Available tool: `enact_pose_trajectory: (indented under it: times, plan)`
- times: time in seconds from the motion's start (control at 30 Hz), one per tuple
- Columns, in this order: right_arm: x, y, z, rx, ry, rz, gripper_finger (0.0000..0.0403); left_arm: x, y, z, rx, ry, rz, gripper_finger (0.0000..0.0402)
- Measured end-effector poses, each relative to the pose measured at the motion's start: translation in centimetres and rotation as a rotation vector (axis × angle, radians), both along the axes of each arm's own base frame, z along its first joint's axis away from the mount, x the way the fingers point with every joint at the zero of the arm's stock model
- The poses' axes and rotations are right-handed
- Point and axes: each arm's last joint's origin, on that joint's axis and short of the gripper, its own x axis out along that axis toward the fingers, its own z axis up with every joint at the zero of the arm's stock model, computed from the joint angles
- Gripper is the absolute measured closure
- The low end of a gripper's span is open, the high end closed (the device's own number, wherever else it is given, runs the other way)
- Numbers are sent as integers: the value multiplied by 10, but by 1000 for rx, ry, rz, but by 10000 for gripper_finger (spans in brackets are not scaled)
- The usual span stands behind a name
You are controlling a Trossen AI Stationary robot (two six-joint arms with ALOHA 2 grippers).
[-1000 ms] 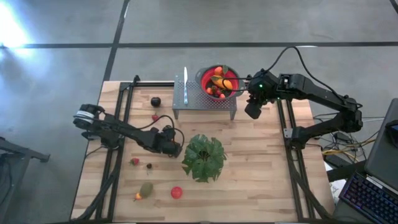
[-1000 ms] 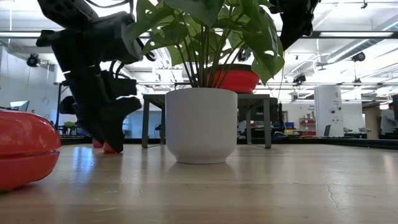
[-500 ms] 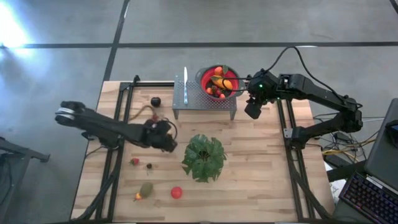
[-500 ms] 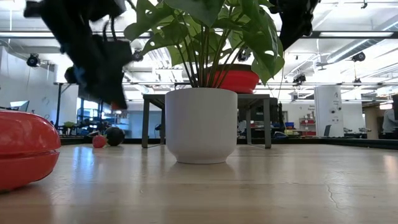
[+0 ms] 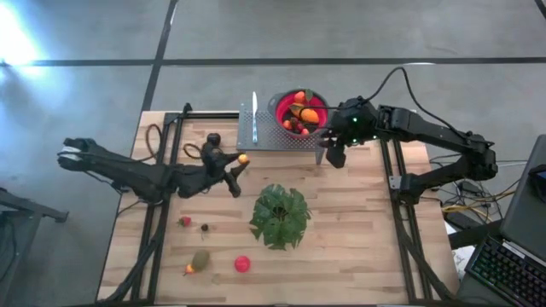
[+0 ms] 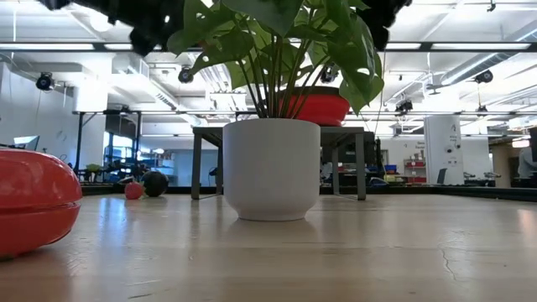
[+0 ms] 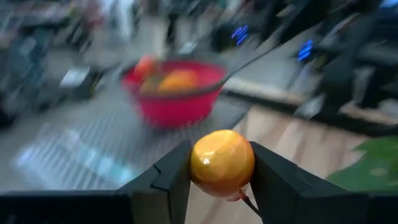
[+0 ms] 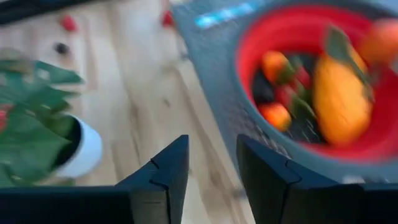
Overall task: Pick & Place Fruit
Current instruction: Put the orange pear into the red strainer bowl on the shelf
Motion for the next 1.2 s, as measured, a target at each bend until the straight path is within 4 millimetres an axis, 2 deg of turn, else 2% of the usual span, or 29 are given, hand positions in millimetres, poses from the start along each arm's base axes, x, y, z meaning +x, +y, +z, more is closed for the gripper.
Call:
enact_pose_trajectory:
  times: [0.2, 0.4, 0.53, 0.73, 0.93, 1.2]
  plan:
    - [19, 15, -6, -54, -128, 104, 297, 0, -7, 5, 219, -217, -287, 255]
    - [35, 37, -14, -92, -279, 197, 310, -8, -13, 2, 433, -346, -502, 255]
    - [43, 52, -23, -131, -395, 263, 311, -6, -17, 0, 528, -397, -604, 255]
    - [47, 71, -41, -124, -504, 334, 289, 11, -21, -10, 615, -375, -606, 255]
    - [48, 94, -53, -65, -584, 438, 264, 33, -25, -7, 671, -378, -587, 255]
    - [47, 107, -53, -86, -637, 491, 241, 66, -32, 2, 725, -373, -570, 255]
